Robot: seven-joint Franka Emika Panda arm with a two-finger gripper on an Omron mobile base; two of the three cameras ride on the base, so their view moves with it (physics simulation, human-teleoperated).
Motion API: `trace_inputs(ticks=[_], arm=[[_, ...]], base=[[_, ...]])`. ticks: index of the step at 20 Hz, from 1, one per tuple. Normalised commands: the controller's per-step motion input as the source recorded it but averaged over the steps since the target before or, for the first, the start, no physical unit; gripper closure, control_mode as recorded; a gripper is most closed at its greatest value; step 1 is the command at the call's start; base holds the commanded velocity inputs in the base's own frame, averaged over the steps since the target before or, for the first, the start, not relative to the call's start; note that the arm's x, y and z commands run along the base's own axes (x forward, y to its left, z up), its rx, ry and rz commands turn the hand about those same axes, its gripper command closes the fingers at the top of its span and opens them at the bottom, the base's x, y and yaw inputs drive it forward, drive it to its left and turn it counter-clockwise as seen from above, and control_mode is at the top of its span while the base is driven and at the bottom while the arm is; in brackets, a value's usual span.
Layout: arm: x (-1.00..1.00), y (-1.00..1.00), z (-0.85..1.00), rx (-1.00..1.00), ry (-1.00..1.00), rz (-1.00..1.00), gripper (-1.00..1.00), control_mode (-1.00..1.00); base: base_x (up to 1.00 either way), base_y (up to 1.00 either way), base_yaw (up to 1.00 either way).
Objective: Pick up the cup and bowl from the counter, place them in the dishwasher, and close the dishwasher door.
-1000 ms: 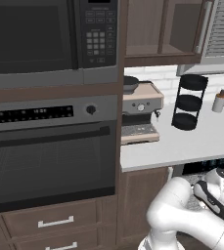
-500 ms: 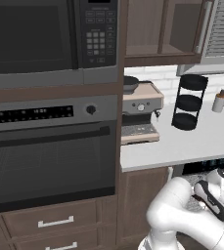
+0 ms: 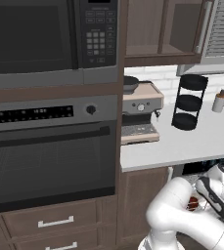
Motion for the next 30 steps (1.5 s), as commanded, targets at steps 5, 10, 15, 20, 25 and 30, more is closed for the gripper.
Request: trace_inputs(ticks=[5,10,15,20,25,30], arm=[[-0.60,-0.21,0.64,0.00,0.01,-0.16,-1.00,-1.00],[-0.87,-0.33,0.62,0.00,0.03,-0.17,-1.00,-1.00],[-0.41,-0.43,0.16,0.02,0.31,-0.09,-1.00,-1.00],[-0.51,-0.06,-0.10,0.05,0.11,-0.04,-1.00,-1.00],[-0.12,0.00,-0.60,0.00,-0.07,0.00,-1.00,-1.00],[0.24,0.00,-0.45,0.00,-0.07,0.00,-1.00,-1.00]], base=[[0.00,0.00,0.00],[0.00,0.00,0.00],[0.00,0.00,0.00],[0.00,0.00,0.00],[0.00,0.00,0.00],[0.00,0.00,0.00]])
